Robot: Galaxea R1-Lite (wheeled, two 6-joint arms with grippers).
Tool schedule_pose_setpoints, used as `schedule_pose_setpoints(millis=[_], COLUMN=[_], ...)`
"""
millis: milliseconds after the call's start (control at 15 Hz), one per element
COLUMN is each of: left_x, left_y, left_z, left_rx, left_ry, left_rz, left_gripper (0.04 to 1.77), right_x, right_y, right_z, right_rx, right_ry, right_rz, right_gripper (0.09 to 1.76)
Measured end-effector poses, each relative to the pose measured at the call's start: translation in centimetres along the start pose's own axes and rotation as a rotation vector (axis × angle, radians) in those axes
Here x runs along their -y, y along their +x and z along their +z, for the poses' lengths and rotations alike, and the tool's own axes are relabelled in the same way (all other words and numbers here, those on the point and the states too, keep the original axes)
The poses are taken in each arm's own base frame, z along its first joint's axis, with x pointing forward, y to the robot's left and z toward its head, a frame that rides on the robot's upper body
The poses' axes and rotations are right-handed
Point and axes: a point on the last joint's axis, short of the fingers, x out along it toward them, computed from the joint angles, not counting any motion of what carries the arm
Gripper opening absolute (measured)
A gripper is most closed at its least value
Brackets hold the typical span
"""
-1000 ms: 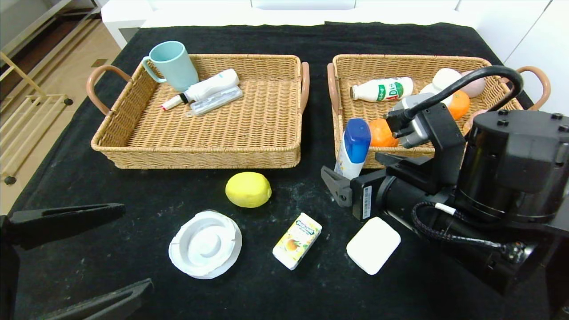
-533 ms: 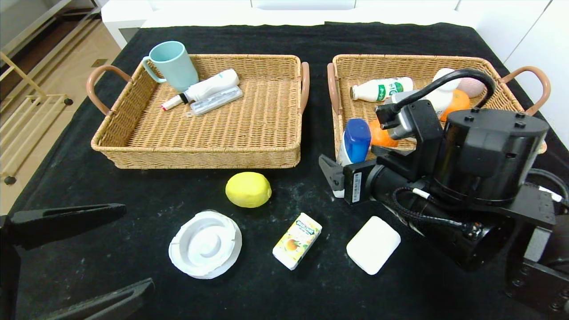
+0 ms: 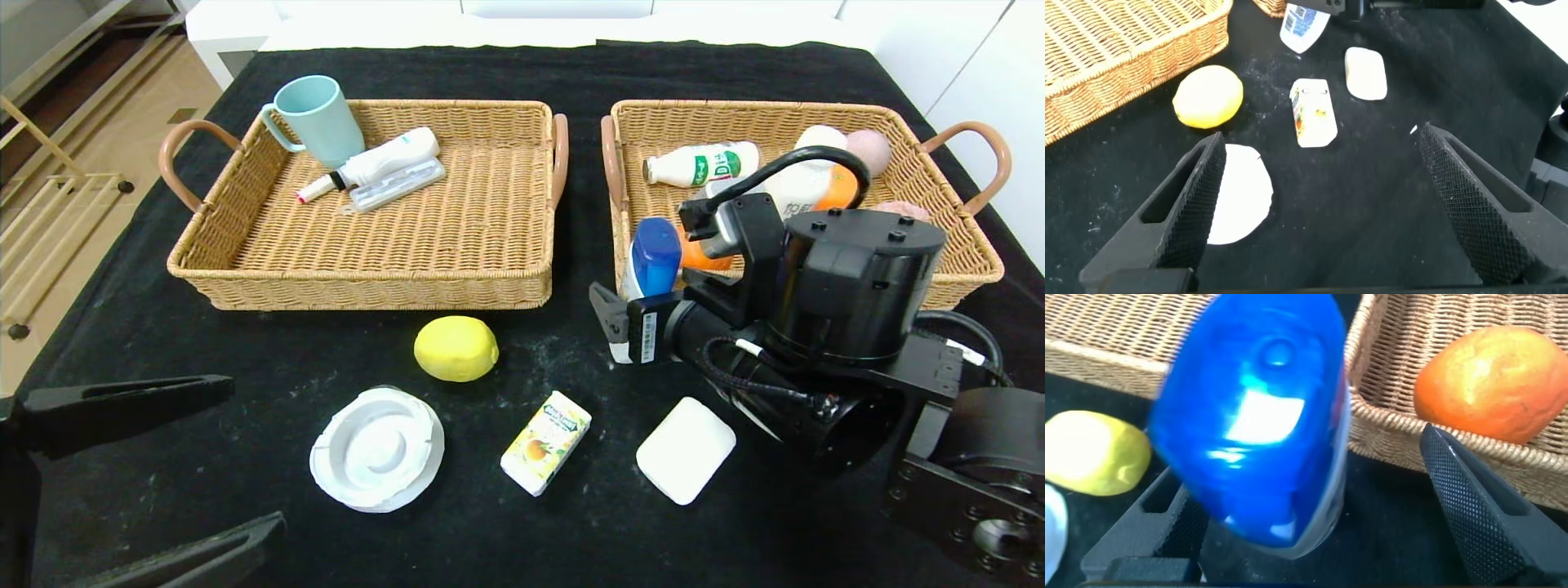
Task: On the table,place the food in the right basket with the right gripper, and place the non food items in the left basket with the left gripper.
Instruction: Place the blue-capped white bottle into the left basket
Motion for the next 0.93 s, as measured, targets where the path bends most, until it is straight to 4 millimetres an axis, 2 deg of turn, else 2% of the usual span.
schedule_pose_setpoints(millis=[467, 667, 800, 933], left_x=[-0.01, -0.01, -0.01, -0.01], left_y=[0.07, 0.07, 0.06, 0.05], left_z=[-0.03, -0.05, -0.04, -0.04], left_rx=[-0.003, -0.003, -0.003, -0.002], left_ry=[0.000, 0.000, 0.000, 0.001], left_rz=[-0.001, -0.001, -0.001, -0.001], left_gripper=[1.72, 1.72, 1.72, 1.72], right_x=[-0.18, -0.29, -0.34, -0.34], right_y=[0.30, 0.25, 0.24, 0.25], right_z=[-0.06, -0.18, -0.25, -0.31], right_rx=[0.010, 0.006, 0.004, 0.001], right_ry=[0.004, 0.002, 0.000, -0.002], right_rz=[0.001, 0.005, 0.006, 0.006], right_gripper=[1.70, 1.20, 0.94, 0.76])
